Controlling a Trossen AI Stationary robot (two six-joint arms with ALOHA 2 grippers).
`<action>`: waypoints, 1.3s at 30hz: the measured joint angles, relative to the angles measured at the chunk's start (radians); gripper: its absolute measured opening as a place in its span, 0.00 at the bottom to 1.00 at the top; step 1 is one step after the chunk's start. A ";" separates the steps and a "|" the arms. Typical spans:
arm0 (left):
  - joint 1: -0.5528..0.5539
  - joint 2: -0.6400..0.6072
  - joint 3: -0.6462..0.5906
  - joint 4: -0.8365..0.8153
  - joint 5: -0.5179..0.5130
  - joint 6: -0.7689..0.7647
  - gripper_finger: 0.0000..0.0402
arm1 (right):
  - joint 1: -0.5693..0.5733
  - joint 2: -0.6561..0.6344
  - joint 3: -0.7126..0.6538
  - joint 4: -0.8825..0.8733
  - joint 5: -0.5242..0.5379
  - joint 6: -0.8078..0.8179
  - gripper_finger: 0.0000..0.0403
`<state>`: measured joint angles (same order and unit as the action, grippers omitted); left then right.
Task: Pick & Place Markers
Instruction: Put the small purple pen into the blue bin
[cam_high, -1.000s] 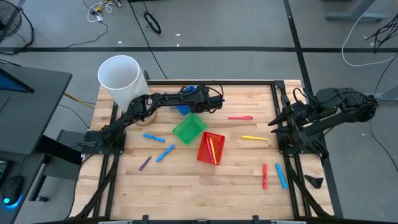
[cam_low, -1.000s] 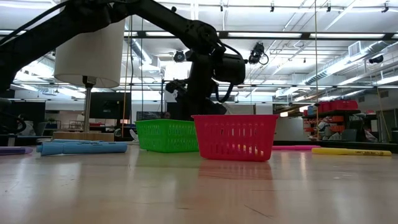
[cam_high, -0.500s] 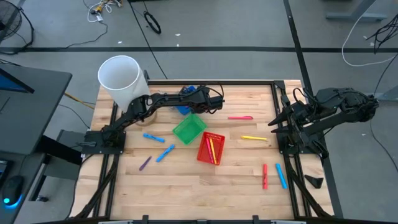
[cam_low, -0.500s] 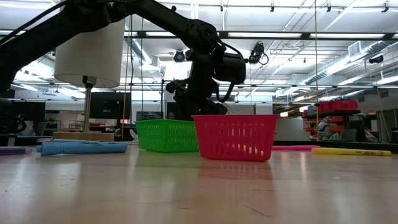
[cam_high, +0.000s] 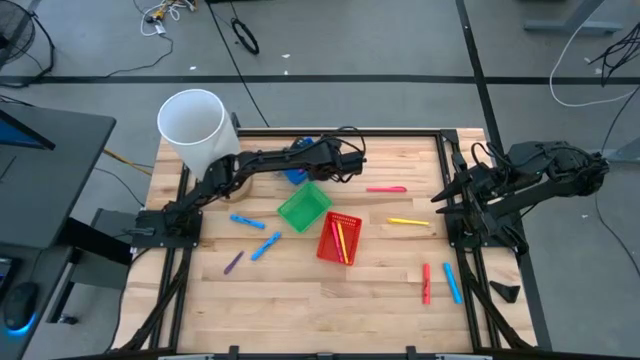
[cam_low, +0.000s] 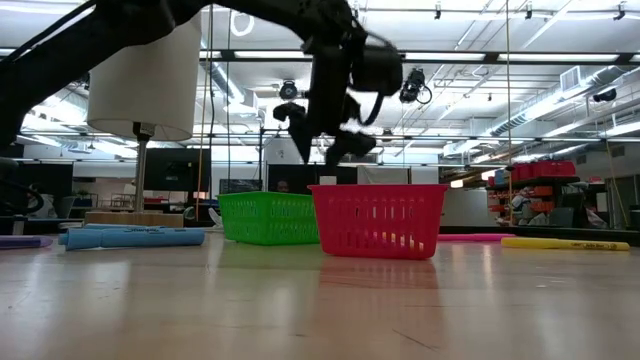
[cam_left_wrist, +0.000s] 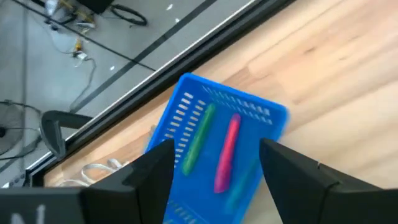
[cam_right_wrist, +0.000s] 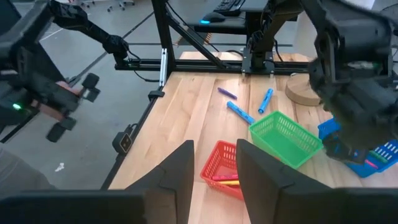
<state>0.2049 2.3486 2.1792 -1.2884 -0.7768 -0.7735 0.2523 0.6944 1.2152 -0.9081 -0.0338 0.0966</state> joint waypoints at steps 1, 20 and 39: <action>-0.008 0.000 0.021 0.000 0.010 -0.001 0.59 | 0.000 0.000 0.000 0.000 0.000 0.000 0.30; -0.156 -0.013 0.171 -0.216 0.167 -0.107 0.59 | 0.000 0.000 0.000 0.001 0.000 -0.001 0.30; -0.374 -0.131 -0.153 -0.281 0.253 -0.085 0.59 | 0.000 0.017 0.000 0.003 0.000 0.042 0.30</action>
<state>-0.1690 2.2172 2.0260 -1.5695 -0.5238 -0.8586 0.2520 0.7111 1.2152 -0.9048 -0.0341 0.1386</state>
